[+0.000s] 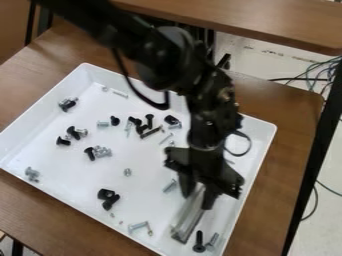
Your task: Sweep into pile
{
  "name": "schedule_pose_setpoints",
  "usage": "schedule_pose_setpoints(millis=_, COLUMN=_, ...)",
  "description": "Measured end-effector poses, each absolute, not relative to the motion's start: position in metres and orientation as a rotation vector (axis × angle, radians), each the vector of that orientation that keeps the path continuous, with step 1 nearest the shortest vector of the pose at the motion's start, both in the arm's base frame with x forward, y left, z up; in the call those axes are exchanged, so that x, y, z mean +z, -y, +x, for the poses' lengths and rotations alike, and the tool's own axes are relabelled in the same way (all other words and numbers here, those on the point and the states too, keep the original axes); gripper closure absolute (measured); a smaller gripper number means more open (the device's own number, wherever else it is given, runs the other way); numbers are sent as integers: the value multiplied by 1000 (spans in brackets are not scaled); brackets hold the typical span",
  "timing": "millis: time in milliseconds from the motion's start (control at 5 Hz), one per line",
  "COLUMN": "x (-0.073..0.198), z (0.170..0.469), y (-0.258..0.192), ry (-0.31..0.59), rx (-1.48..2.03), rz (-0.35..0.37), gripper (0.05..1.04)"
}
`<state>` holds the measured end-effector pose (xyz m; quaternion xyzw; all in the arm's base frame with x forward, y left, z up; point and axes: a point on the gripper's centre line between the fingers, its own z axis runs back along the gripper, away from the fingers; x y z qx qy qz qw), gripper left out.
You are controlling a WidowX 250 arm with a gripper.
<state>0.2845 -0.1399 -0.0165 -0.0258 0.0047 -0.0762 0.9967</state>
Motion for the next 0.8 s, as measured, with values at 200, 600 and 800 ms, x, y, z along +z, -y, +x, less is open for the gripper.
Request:
schedule_pose_setpoints(millis=200, x=-29, z=297, y=153, ry=-66, rx=-304, rz=-111, gripper=734)
schedule_pose_setpoints(millis=600, x=-44, z=340, y=125, ry=-132, rx=-234, rz=-246, gripper=734)
schedule_pose_setpoints(millis=800, x=-46, z=361, y=102, ry=-104, rx=-185, rz=-282, gripper=734)
